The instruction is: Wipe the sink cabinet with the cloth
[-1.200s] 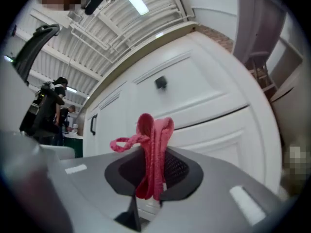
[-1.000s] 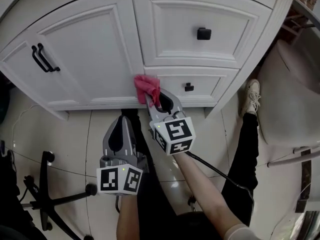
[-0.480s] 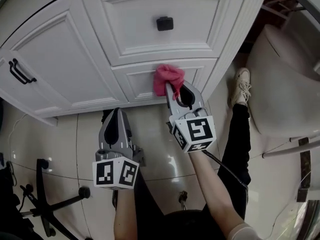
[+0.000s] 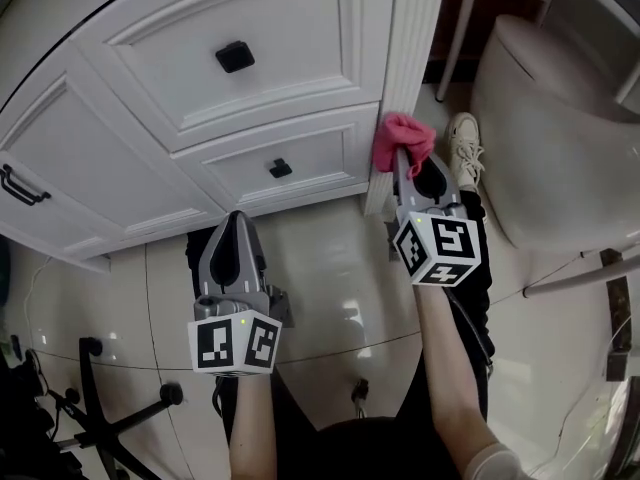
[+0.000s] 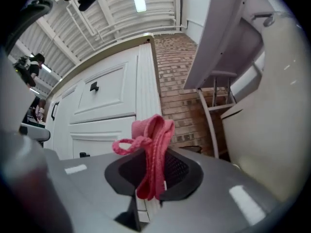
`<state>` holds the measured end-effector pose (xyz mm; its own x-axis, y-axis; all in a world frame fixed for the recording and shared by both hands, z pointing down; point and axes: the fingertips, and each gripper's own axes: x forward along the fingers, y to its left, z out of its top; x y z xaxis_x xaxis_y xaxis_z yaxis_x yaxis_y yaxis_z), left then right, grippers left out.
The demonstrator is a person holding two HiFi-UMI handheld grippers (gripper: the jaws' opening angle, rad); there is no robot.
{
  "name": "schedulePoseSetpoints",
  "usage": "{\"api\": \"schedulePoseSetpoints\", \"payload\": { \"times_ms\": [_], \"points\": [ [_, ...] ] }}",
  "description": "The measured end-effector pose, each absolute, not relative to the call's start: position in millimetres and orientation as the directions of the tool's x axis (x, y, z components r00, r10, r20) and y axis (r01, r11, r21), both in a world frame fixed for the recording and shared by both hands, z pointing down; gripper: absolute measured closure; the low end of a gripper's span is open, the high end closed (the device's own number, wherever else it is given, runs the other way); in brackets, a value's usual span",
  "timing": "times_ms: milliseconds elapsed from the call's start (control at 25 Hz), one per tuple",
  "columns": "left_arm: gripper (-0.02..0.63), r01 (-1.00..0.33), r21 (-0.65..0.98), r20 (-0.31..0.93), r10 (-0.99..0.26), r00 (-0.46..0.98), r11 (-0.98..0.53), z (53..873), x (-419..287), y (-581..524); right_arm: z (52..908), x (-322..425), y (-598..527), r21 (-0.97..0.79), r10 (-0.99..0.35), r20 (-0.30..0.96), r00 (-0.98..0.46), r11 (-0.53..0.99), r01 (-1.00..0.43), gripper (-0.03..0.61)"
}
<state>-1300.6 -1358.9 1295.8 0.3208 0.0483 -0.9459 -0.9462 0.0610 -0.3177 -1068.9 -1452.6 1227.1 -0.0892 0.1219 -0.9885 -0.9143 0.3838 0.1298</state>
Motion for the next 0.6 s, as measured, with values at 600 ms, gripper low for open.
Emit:
{"api": "schedulePoseSetpoints", "payload": {
  "times_ms": [600],
  "points": [
    [0.598,-0.986,-0.156,-0.986,0.055,0.159,0.060,1323.8,-1428.3,-1359.6,1248.5,-1384.7,-1449.3,0.574,0.148,-0.816,-0.559,0.327,-0.751,0.515]
  ]
}}
